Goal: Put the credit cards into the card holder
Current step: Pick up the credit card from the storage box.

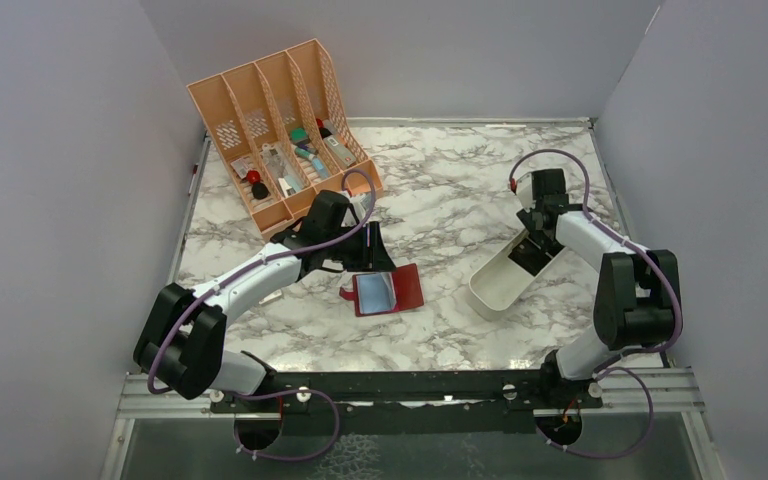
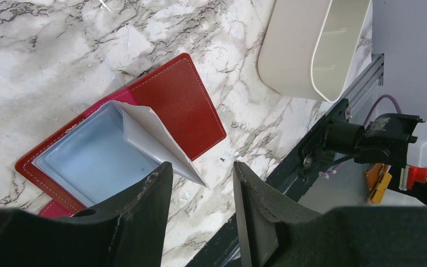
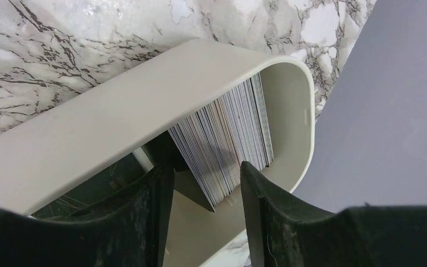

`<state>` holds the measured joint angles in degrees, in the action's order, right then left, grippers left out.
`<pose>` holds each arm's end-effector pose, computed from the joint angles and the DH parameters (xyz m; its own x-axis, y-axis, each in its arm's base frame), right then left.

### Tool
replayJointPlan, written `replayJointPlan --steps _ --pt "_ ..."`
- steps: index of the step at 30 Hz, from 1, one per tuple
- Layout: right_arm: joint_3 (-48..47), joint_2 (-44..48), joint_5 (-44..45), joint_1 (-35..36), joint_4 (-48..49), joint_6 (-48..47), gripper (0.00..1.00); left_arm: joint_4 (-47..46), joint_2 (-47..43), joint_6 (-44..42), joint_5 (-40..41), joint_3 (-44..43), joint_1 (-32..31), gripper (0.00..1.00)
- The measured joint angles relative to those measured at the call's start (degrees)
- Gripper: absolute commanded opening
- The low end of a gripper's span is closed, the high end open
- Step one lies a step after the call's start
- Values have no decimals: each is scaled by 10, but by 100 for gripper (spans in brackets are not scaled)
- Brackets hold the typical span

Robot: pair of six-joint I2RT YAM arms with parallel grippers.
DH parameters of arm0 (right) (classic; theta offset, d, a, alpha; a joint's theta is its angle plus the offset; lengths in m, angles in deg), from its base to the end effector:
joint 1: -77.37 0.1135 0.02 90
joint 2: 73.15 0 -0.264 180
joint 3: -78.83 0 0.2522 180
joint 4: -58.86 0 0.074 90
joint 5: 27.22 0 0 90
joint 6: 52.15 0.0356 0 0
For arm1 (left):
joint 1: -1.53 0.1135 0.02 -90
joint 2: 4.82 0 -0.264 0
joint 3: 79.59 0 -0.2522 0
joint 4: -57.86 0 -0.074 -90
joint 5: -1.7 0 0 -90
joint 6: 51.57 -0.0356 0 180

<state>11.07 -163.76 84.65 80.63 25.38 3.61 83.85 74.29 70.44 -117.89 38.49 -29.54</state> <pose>0.3148 0.0046 0.1905 -0.7732 -0.5671 -0.2839 -0.3407 0.7490 -0.5682 0.2373 -0.1635 0.2264 -0.8984 0.0032 -0.4392 0.3314 0.6612 -0.6731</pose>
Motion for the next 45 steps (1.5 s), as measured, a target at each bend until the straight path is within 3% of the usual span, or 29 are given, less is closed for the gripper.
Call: replayJointPlan --steps 18,31,45 --pt "-3 1 0 0 6 -3 31 0 0 0 0 0 0 47" --pt "-10 4 3 0 7 -3 27 -1 0 0 -2 0 2 47" --pt "-71 25 -18 1 -65 28 1 -1 0 1 -2 0 2 47"
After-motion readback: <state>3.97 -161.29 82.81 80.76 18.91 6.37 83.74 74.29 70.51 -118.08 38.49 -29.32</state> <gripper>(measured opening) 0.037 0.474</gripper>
